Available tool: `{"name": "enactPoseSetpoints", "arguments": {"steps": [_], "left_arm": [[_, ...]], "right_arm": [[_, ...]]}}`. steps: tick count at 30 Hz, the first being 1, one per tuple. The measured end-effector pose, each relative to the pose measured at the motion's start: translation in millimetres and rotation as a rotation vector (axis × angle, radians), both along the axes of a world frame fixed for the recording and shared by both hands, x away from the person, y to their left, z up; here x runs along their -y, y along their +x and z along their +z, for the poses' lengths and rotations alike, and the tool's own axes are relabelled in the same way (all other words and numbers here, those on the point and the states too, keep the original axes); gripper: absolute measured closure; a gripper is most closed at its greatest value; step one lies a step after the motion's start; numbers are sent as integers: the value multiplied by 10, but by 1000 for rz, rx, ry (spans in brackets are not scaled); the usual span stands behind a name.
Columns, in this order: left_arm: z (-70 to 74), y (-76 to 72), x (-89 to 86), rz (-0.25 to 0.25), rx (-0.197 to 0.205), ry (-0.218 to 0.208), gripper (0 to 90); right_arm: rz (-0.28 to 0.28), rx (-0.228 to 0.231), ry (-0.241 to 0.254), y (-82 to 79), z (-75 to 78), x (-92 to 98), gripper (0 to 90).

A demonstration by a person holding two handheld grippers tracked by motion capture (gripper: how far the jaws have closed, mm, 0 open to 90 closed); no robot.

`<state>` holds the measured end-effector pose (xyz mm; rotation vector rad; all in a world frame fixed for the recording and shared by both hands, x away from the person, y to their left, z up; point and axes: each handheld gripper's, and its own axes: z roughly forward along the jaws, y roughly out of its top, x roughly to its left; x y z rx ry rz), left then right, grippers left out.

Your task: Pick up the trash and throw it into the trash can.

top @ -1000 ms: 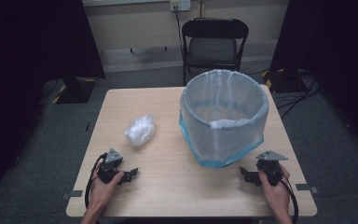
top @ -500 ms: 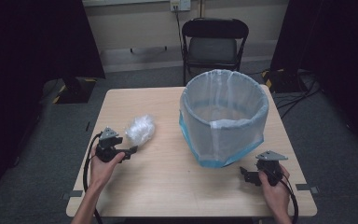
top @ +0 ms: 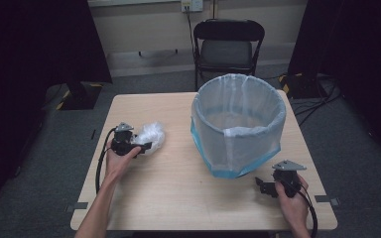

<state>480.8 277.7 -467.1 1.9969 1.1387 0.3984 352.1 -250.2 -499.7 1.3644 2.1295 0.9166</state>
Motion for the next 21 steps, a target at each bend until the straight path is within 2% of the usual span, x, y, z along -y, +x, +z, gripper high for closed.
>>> {"name": "enactPoseSetpoints", "arguments": {"steps": [1,2,3,5,7,8,9,13,16,17,21], "left_arm": [[-112,60,11,-4,-47,-14,186],[-146,81,14,-14,-70,-35,187],[-161,91,17,-26,-79,-44,203],[-182,99,41,-32,-79,-31,243],[-205,110,38,-38,-91,-30,316],[-205,110,38,-38,-91,-30,348],[-208,105,33,-40,-91,-54,412],[-170,77,48,-54,-77,-53,569],[-129,59,62,-71,-74,-67,599],[-111,51,75,-71,-76,-93,599],[14,-4,95,-82,-41,-131,616]], "right_arm": [[0,0,0,0,0,0,121],[0,0,0,0,0,0,121],[0,0,0,0,0,0,121],[-1,0,0,0,0,0,121],[-1,0,0,0,0,0,121],[-1,0,0,0,0,-1,121],[-1,0,0,0,0,0,121],[0,0,0,0,0,0,122],[0,0,0,0,0,0,122],[-1,0,0,0,0,0,121],[-1,0,0,0,0,-1,121]]}}
